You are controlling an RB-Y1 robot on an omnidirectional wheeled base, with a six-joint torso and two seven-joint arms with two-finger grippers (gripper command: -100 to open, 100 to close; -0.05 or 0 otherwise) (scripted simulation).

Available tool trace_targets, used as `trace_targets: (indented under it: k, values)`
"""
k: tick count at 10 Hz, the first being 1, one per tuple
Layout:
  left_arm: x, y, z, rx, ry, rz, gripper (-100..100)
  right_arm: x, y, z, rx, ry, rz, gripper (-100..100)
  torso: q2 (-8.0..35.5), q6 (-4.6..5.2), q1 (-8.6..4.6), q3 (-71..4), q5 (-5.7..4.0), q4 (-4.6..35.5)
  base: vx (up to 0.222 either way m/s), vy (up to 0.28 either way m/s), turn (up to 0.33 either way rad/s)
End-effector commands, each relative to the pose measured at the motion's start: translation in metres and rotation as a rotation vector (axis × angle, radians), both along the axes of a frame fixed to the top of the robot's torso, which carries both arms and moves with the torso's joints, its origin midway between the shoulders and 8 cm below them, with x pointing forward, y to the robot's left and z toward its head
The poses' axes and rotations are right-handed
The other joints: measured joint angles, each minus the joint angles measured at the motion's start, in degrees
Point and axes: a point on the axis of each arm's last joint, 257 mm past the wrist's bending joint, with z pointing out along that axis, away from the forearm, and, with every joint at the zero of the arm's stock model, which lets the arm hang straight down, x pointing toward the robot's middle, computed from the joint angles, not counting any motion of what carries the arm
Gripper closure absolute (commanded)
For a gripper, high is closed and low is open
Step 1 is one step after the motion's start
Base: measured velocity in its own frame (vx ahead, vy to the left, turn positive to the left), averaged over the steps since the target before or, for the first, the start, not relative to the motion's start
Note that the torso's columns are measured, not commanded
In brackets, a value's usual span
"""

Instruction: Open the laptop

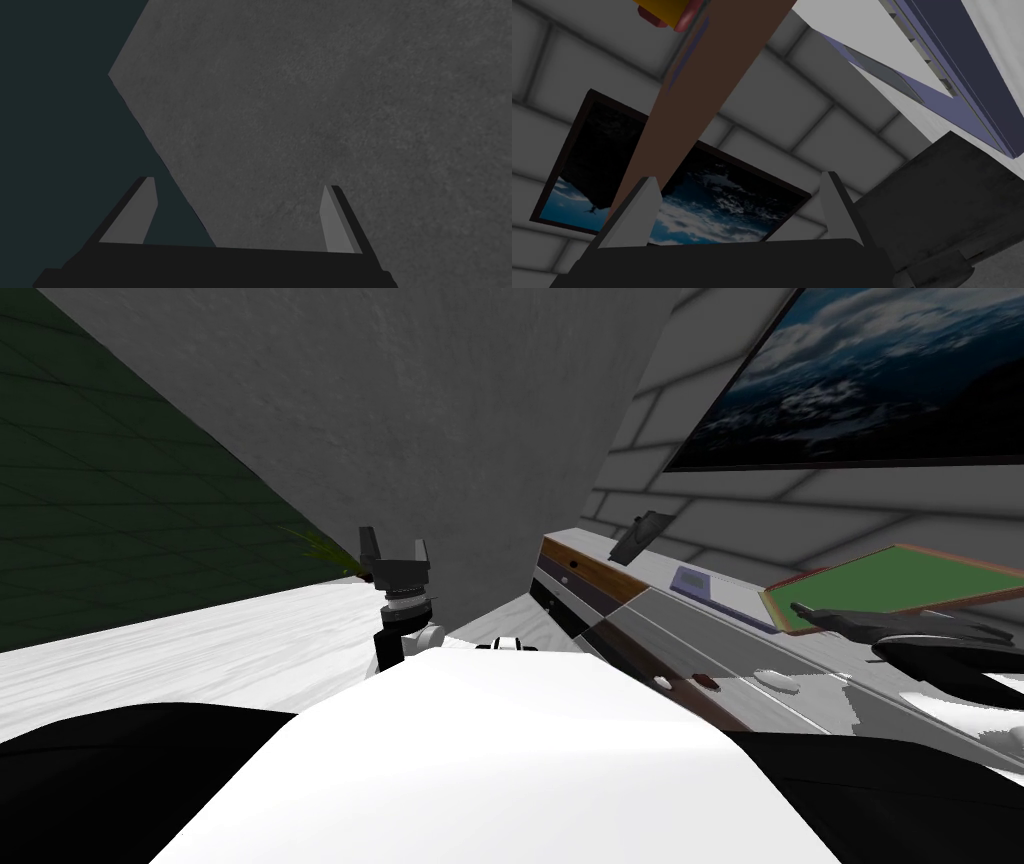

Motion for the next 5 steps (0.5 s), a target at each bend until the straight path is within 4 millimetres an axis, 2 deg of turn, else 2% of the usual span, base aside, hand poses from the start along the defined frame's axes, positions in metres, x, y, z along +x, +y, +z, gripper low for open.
trace_targets:
  k: [1, 2, 3, 5]
  values:
    - [0.0, 0.0, 0.0, 0.0, 0.0, 0.0, 0, -0.016, -0.013, 0.017, -0.034, 0.026, -0.046, -100, 0.0, -0.02, 0.0, 0.0, -0.01, 0.0, 0.034, 0.004, 0.005]
    - [0.0, 0.0, 0.0, 0.0, 0.0, 0.0, 0, -0.026, -0.02, 0.027, -0.055, 0.04, -0.072, -100, 0.0, 0.0, 0.01, 0.0, 0.01, 0.0, 0.049, 0.007, 0.006]
    - [0.0, 0.0, 0.0, 0.0, 0.0, 0.0, 0, -0.026, -0.02, 0.027, -0.055, 0.04, -0.072, -100, 0.0, -0.01, 0.03, 0.0, 0.01, 0.0, 0.04, 0.003, 0.0]
    - [0.0, 0.0, 0.0, 0.0, 0.0, 0.0, 0, -0.049, -0.033, 0.053, -0.101, 0.07, -0.132, -100, 0.0, -0.01, -0.01, 0.0, -0.01, 0.0, 0.046, 0.008, 0.01]
